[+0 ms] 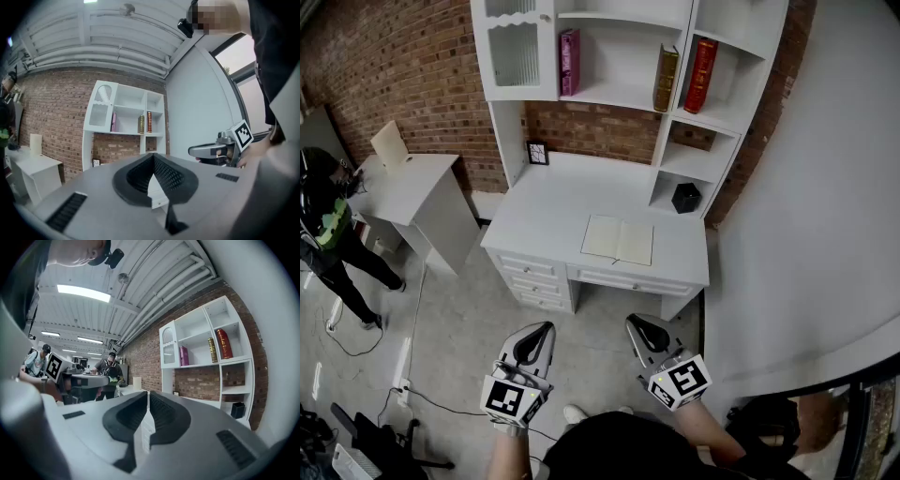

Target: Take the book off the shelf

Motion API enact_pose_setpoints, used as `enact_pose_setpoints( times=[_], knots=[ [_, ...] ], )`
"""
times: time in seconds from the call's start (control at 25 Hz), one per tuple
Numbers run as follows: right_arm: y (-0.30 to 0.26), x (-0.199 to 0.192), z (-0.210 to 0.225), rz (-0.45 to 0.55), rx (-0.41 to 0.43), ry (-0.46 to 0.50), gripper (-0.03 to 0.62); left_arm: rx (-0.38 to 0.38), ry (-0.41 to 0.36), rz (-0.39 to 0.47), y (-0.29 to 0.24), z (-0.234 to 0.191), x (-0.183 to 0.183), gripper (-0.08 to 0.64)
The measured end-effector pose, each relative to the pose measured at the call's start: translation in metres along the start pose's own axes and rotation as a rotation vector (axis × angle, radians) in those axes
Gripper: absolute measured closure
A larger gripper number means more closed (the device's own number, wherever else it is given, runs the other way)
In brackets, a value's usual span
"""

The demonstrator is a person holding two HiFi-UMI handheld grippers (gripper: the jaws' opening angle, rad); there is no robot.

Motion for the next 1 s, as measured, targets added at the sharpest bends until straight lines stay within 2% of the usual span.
enact_pose_setpoints(
  times=[0.36, 0.56, 0.76, 1.0],
  knots=[
    [-0.037, -0.001, -0.027, -0.002, 0.024, 0.020, 0.563, 0.035, 0.000, 0.006, 0.026, -0.039, -0.007, 0.552],
    [-0.061, -0.003, -0.043, 0.016, 0.026, -0.019, 0.561, 0.076, 0.004, 0.011, 0.057, -0.074, -0.013, 0.552],
    [-0.078, -0.007, -0.045, 0.007, -0.002, -0.033, 0.561, 0.103, -0.005, -0.009, 0.075, -0.096, -0.020, 0.552],
    [-0.110, -0.020, -0.045, -0.013, 0.017, -0.054, 0.561, 0.124, 0.000, -0.027, 0.074, -0.120, -0.038, 0.552]
  ],
)
Point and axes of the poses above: the fingertips, and each gripper's own axes: y backward along the fingers, z to its right, x out of its top, the point moved 5 cm from there along y, backward along the fingers, and after that the axes turned 5 degrees about -x, right-handed, at the moved point
